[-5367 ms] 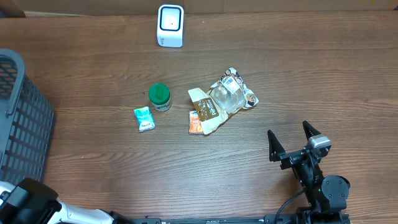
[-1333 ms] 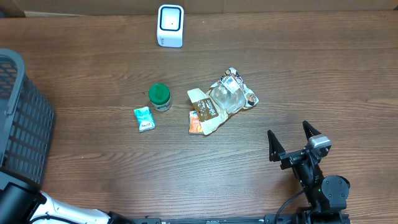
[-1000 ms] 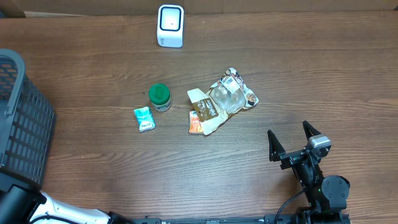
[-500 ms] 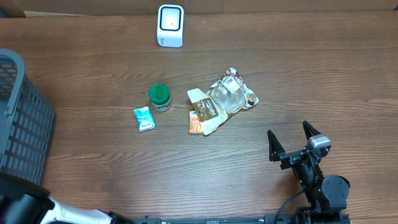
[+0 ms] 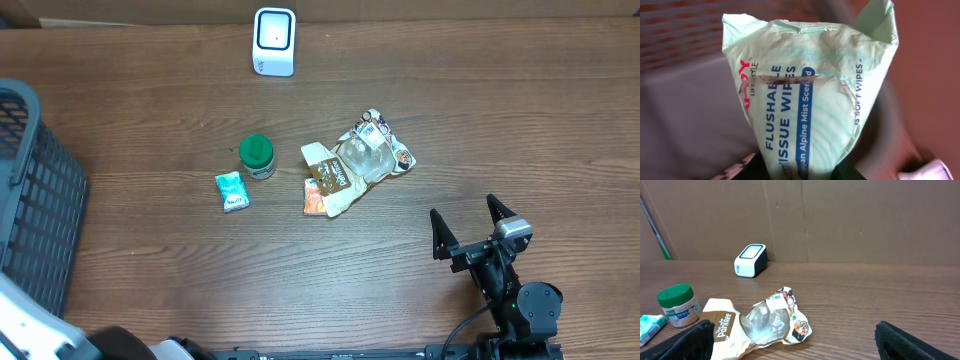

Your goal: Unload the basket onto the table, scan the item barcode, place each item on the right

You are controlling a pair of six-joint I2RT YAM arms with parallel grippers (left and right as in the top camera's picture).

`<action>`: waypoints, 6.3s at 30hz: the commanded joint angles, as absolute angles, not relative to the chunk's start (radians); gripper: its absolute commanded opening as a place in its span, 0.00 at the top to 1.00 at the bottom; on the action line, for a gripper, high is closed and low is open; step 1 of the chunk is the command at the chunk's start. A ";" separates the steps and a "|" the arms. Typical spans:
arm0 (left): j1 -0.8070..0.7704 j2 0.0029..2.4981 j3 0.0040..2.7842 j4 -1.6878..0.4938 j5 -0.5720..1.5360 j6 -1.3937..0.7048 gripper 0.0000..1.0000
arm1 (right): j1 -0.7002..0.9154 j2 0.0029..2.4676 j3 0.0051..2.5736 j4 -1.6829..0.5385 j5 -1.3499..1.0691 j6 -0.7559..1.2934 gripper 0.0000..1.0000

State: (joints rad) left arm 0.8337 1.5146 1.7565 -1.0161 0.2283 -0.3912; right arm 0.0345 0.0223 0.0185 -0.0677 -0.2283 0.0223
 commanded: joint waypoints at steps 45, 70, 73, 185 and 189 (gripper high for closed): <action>-0.416 1.580 1.060 -0.810 -0.002 -0.473 0.88 | 0.041 0.016 0.008 -0.061 -0.221 0.023 0.00; -0.413 1.627 1.194 -0.867 0.071 -0.439 0.48 | 0.041 0.016 0.008 -0.060 -0.221 0.023 0.00; -0.412 1.627 1.233 -0.901 0.071 -0.414 0.39 | 0.041 0.016 0.008 -0.061 -0.221 0.023 0.00; 0.262 1.752 1.672 -1.154 0.048 0.034 0.00 | 0.041 0.016 0.008 -0.061 -0.221 0.023 0.00; 0.262 1.752 1.672 -1.154 0.049 0.034 0.00 | 0.041 0.016 0.008 -0.061 -0.221 0.023 0.00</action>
State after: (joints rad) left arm 0.2619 1.7462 1.6558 -1.1557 0.0616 0.0113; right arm 0.0345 0.0223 0.0185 -0.0673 -0.2283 0.0231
